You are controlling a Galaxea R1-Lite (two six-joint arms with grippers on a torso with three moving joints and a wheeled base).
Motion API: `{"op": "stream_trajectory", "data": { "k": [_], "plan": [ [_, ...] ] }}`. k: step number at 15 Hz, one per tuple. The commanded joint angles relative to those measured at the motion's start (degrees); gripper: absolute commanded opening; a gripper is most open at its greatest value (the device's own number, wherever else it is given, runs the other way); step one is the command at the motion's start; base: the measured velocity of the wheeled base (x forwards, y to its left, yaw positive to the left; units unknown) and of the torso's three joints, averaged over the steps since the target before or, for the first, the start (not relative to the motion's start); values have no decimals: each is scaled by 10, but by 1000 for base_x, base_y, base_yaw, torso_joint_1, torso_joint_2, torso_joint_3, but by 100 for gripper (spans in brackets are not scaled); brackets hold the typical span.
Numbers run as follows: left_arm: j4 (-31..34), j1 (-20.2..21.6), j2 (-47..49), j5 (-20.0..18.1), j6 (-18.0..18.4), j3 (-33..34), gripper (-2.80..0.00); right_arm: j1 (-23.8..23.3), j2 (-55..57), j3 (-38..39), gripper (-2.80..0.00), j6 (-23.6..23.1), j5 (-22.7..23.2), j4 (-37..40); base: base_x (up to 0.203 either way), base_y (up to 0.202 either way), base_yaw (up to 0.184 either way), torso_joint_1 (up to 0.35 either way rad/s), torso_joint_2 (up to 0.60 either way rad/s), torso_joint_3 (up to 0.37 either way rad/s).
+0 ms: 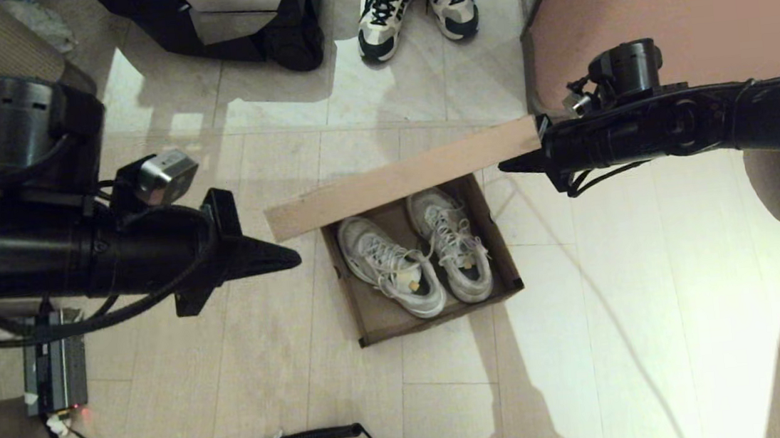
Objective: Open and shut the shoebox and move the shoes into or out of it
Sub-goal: Open the shoe box
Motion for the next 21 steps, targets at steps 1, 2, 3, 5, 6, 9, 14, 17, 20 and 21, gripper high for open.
{"op": "stream_trajectory", "data": {
  "k": [1, 2, 3, 5, 6, 9, 14, 17, 20, 21],
  "plan": [
    [10, -13, 6, -1, 24, 20, -280, 0, 1, 0, -280, 3, 2, 1, 0, 0, 0, 0, 0, 0],
    [11, -21, 8, 2, 45, 38, -280, 0, 1, -1, -280, 2, 2, 1, 0, 0, 0, 0, 0, 0],
    [13, -27, 13, 14, 62, 57, -280, 0, 1, 0, -280, 2, 2, 1, 0, 0, 0, 0, 0, 0],
    [8, -35, 42, 65, 100, 90, -280, 0, 1, 0, -280, 2, 2, 1, 0, 0, 0, 0, 0, 0],
    [1, -35, 60, 92, 118, 96, -280, 0, 1, 0, -280, 2, 2, 1, 0, 0, 0, 0, 0, 0],
    [-114, -30, 107, 128, 123, 96, -280, 0, 0, 0, -280, 3, 2, 1, 0, 0, 0, 0, 0, 0],
    [-248, -9, 157, 165, 88, 66, -280, -1, -1, 0, -280, 3, 2, 2, 0, 0, 0, 0, 0, 0],
    [-251, 10, 180, 165, 85, 25, -280, -1, -3, 1, -280, 3, 2, 3, 0, 0, 0, 0, 0, 0],
    [-251, 32, 215, 165, 85, -30, -280, -1, -9, 2, -280, 3, 1, 8, 0, 0, 0, 0, 0, 0],
    [-250, 38, 226, 165, 85, -52, -280, -1, -11, 2, -280, 3, 1, 13, 0, 0, 0, 0, 0, 0]
  ]
}}
